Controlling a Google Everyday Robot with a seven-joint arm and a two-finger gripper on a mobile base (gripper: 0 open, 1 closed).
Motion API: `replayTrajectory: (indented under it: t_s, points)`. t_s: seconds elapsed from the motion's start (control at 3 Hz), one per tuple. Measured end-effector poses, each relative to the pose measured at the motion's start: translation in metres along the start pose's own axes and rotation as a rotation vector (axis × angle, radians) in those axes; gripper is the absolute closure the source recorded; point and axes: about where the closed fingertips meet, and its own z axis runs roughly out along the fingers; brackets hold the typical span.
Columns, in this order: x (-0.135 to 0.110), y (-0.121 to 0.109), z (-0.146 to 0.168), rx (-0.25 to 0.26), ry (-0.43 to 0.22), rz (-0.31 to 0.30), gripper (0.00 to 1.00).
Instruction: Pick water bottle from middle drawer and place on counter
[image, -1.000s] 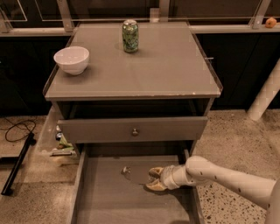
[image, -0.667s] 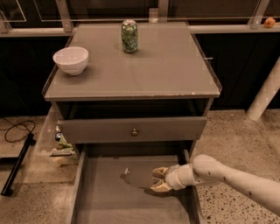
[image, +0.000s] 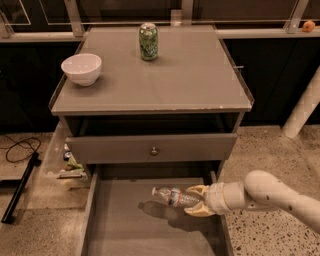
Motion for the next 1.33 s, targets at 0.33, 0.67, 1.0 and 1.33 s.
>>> replayTrajectory:
  t_s: [0.33, 0.67, 1.0, 1.33]
  points:
    - [-0.024, -0.002, -0.051, 0.050, 0.035, -0.040, 1.00]
    - [-0.068, -0.017, -0.117, 0.091, 0.078, -0.100, 1.00]
    - [-0.068, -0.017, -0.117, 0.091, 0.078, -0.100, 1.00]
    - [-0.092, -0.010, -0.138, 0.129, 0.098, -0.156, 1.00]
